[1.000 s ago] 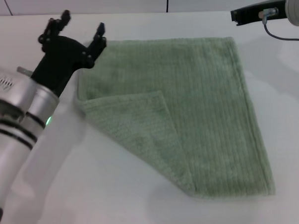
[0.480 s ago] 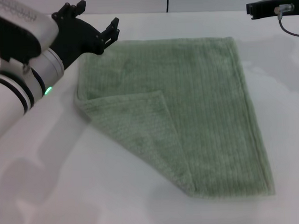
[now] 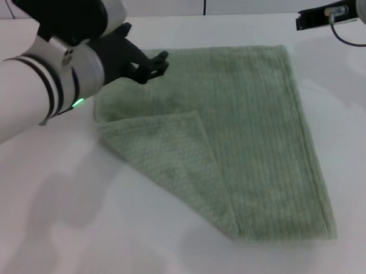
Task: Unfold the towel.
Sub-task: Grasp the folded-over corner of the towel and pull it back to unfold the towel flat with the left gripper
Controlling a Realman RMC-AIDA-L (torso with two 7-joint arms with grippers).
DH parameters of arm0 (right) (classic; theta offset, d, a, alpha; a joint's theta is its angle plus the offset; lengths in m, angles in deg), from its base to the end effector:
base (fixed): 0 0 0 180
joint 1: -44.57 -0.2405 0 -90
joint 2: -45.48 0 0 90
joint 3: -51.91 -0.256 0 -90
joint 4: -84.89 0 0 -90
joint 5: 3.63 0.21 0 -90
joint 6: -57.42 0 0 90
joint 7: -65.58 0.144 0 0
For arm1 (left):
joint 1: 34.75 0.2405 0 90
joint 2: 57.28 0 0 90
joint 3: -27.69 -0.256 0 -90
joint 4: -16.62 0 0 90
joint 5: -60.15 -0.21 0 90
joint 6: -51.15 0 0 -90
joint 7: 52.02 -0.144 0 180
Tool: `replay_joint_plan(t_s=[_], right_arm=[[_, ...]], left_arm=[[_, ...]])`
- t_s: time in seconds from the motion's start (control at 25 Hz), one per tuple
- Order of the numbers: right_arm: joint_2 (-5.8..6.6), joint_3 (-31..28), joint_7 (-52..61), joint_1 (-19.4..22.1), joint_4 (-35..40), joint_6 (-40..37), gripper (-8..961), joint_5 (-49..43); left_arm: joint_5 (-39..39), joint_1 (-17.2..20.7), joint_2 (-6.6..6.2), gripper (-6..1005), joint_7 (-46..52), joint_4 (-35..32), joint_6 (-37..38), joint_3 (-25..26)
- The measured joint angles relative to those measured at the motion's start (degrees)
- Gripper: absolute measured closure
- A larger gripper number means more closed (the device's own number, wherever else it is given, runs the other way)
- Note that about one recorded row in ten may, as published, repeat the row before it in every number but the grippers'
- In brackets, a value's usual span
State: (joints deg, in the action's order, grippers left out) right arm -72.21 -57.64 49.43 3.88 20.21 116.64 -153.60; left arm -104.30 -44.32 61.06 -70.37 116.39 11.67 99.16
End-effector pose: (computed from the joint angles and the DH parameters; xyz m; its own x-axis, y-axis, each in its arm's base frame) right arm 0.1797 0.4436 0.0309 0.5932 -0.7149 -0.3701 -0.7510 -0.3257 -0.5744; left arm -0.1392 0.3343 -0.0096 0.9477 0.2487 0.2002 0.3094 -0.5609 -0.7679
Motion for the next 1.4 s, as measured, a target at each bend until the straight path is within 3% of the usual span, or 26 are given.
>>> replay_joint_plan(t_s=[0.32, 0.64, 1.12, 1.4], right_arm=[[0.26, -2.09, 0.21, -5.03, 7.55, 1.49, 955, -1.98], [0.30, -2.24, 0.10, -6.94, 14.56, -2.44, 955, -2.52], [0.16, -1.31, -0.64, -8.08, 20.82, -7.10, 954, -2.60], [-0.07, -1.29, -1.87, -8.35, 22.61, -8.50, 954, -1.95]], left_arm=[[5.94, -5.16, 0.02, 216, 0.12, 0.78, -11.73, 0.59], [6.27, -6.86, 0.22, 217, 0.28, -1.20, -14.72, -0.99], [6.49, -8.86, 0.23, 216, 0.24, -5.12, -13.80, -3.88], [6.55, -10.07, 0.22, 216, 0.21, -9.07, -9.47, -5.46]])
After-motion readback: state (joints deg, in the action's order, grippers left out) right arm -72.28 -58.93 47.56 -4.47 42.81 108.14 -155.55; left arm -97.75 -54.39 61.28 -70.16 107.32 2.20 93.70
